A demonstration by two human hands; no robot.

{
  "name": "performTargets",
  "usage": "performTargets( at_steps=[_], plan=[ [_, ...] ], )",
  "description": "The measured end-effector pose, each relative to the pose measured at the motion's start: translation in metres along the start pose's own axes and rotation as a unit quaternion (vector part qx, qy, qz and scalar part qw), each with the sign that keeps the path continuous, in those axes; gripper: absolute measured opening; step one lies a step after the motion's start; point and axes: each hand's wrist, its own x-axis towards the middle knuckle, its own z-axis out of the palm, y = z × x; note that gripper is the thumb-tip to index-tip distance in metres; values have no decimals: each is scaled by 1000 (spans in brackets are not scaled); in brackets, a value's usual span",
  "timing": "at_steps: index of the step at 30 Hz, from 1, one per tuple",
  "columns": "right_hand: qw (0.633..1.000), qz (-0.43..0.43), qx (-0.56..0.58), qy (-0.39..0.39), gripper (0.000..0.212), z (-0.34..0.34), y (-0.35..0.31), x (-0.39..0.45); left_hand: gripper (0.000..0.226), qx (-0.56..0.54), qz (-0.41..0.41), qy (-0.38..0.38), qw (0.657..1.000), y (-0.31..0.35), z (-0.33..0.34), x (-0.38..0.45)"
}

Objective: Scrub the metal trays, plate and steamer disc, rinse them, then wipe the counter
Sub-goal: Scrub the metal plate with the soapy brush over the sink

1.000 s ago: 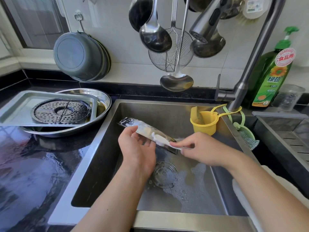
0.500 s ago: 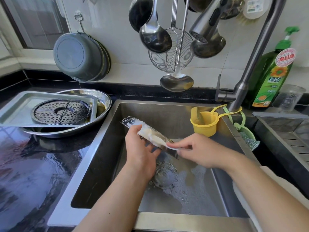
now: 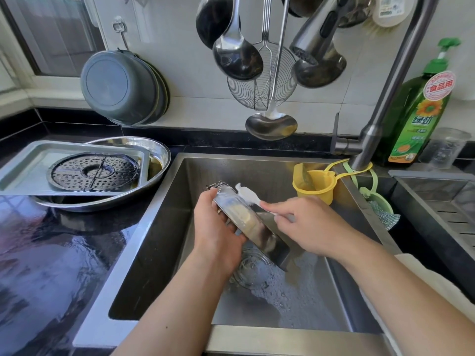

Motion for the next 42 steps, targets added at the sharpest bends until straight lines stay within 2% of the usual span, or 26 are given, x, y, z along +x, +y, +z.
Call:
performTargets(
  at_steps=[4,8,13,17,22,26,30,35,39,42],
  plan=[
    [1000,-6,21,10,45,3,1,2,44,11,0,4,1000,1,0,-5],
    [999,-21,2,-38,43,5,-10,-2,48,1,-9,10,1000,2,-2,-4],
    [1000,16,-24,-4,42,-3,-4,0,45,-56,23,21,998,4,-1,-6],
    [999,-6,-3,-54,44,4,-12,-5,38,-87,43,38,995,6,0,-5],
    [1000,12,4,6,44,5,-3,2,42,-51,9,-9,999,2,0,-5],
    [998,-2,7,-57,43,3,-6,-1,35,-36,12,-2,999,4,-4,-4],
    [999,26,-17,-7,43,-1,0,2,41,-58,23,13,998,4,-4,-3],
    [997,-10,16,-75,43,3,-7,-5,42,-84,28,35,995,5,-3,-2],
    [999,26,23,-19,45,-1,1,2,43,-112,36,31,993,6,-2,-2],
    [998,16,36,-51,47,-2,2,-2,43,-145,54,26,988,5,-1,-1]
  ],
)
